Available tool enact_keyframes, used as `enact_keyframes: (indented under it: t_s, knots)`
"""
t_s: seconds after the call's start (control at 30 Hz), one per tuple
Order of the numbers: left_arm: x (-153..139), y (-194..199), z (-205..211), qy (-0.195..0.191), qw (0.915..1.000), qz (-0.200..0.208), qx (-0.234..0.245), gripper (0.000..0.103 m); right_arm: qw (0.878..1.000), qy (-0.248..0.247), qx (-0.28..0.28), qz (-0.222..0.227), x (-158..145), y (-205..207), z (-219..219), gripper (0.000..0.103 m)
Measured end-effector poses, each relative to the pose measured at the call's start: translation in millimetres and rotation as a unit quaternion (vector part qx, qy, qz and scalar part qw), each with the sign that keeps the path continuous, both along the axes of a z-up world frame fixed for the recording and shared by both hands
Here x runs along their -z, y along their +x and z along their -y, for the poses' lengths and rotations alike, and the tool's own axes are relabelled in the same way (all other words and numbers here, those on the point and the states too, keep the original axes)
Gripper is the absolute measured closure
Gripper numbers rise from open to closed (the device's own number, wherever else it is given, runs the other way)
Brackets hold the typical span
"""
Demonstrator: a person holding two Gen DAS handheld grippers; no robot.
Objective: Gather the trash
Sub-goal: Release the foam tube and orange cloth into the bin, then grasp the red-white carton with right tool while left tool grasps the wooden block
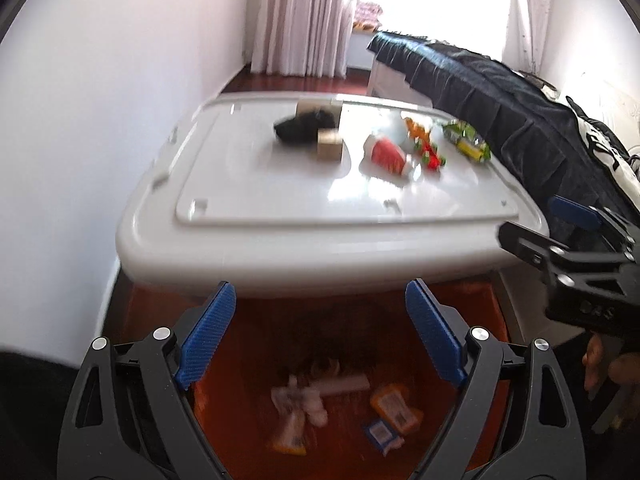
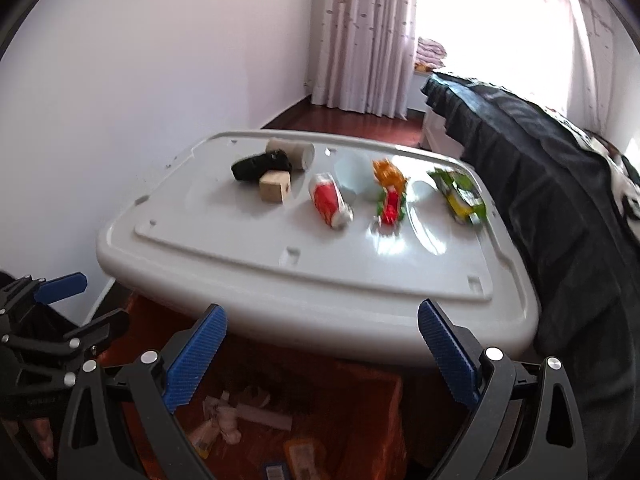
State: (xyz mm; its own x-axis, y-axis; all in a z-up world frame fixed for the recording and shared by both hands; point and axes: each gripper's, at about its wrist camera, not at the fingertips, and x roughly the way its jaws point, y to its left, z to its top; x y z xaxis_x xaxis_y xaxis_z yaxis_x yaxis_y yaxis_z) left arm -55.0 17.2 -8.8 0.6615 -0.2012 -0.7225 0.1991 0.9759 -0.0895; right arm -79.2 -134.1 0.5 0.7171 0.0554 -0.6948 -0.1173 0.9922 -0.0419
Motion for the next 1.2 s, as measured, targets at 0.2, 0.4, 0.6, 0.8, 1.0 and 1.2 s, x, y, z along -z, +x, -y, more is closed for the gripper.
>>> enact_keyframes:
  t_s: [0.2,0.4,0.6,0.8,1.0,1.2]
  knots:
    - [-14,37,5,-0.012,0.9997,0.015,-0.014,0.017,1.0,-0.018,-0.006,-0.006,15,82,-5,0.008]
    - [-11,51,3,-0.014,0.9993,0.025,-0.024,0.017,0.998,-0.032,-0.003,-0.053,56,161,-12,0.008]
    - [1,50,-1,-0.013,0.9996,0.015,-0.02,0.017,0.996,-0.027,0.012,-0.084,81,205,-13,0.009]
    - [4,52,-1,-0.03,0.9994,0.005,-0.015,0.017,0.994,-0.046,-0.006,-0.096,93,224,-23,0.03]
    - [13,53,5,-0.025,0.9996,-0.008,-0.008,0.017,0.994,-0.019,-0.011,-0.104,89,224,-18,0.073]
    - [7,66,6,-0.043,0.9989,-0.012,-0.011,0.017,0.998,0.001,-0.015,-0.057,48,190,-3,0.073]
